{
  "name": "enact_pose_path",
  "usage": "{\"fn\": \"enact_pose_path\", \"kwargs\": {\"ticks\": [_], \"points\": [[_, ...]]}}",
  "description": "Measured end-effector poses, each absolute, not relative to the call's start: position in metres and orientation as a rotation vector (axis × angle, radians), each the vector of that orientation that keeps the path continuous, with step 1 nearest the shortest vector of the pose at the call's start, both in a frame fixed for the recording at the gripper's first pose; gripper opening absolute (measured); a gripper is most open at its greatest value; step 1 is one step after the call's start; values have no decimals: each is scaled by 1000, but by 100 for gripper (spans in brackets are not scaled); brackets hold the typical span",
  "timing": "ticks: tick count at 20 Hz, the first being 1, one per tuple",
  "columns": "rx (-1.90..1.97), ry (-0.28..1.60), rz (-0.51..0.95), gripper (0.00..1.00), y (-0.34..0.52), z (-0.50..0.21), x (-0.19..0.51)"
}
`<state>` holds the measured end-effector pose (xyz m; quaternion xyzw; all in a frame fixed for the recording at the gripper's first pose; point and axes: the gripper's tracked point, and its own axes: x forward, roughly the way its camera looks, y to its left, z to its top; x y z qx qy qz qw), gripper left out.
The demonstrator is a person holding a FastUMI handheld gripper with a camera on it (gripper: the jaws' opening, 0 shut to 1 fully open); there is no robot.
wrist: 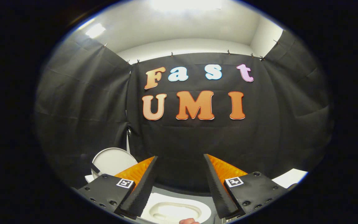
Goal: Open the toilet lid.
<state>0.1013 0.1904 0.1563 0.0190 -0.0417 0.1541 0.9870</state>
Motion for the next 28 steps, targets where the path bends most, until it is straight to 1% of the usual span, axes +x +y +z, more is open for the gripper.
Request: {"fn": "enact_pose_path", "kwargs": {"ticks": [4,13,21,28], "points": [[22,-80,251,92,151,148,90],[43,-110,206,92,100,122,65],[-8,-73,112,92,54,67,48],[50,-66,87,93,33,34,30]]}}
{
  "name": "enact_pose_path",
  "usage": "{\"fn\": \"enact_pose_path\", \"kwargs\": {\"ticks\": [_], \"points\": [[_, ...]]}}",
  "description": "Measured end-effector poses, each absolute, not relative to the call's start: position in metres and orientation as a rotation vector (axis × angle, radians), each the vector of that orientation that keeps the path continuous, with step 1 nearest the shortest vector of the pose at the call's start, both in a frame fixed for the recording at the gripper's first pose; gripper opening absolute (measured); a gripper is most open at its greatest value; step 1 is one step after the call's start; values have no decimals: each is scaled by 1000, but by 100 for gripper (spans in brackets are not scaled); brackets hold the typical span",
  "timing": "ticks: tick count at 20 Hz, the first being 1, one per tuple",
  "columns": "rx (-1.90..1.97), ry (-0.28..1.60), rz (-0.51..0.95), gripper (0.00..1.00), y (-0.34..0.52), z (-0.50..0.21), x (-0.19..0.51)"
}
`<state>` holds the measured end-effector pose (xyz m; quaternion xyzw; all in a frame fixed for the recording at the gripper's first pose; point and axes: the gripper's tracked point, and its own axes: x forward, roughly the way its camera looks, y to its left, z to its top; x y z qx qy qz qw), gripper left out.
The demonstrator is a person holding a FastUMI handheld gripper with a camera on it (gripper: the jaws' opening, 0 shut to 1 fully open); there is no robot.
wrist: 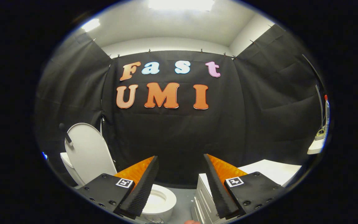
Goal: Open the toilet lid.
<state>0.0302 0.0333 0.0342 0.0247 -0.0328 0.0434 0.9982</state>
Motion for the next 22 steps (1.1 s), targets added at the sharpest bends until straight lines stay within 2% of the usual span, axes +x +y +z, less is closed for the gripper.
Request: {"fn": "enact_pose_path", "kwargs": {"ticks": [7,22], "points": [[15,-13,4,92,9,-9,19],[33,-41,-24,93,7,-3,18]]}}
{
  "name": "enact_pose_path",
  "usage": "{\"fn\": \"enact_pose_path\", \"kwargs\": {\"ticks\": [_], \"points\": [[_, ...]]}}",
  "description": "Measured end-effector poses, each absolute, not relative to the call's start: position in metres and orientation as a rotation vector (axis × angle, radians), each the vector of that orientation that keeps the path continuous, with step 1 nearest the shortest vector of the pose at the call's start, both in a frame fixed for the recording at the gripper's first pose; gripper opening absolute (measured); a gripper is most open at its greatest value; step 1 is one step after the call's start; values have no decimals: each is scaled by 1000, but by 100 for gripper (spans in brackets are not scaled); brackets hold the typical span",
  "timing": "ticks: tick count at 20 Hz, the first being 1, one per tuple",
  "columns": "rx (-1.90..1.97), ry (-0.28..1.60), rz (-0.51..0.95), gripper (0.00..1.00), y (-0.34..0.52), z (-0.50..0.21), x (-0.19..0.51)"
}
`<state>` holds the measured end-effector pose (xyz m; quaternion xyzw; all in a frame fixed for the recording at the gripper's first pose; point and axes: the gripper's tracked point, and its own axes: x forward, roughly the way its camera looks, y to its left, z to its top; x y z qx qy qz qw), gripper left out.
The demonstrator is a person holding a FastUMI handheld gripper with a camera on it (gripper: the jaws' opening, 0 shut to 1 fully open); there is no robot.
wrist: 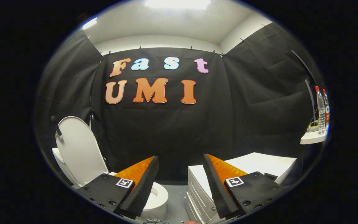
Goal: Open the toilet lid.
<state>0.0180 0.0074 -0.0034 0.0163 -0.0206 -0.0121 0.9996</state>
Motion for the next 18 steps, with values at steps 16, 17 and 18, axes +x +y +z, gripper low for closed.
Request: {"fn": "enact_pose_path", "kwargs": {"ticks": [16,17,18], "points": [[62,-7,-41,92,2,-10,20],[62,-6,-42,92,2,-10,20],[62,-5,-43,92,2,-9,21]]}}
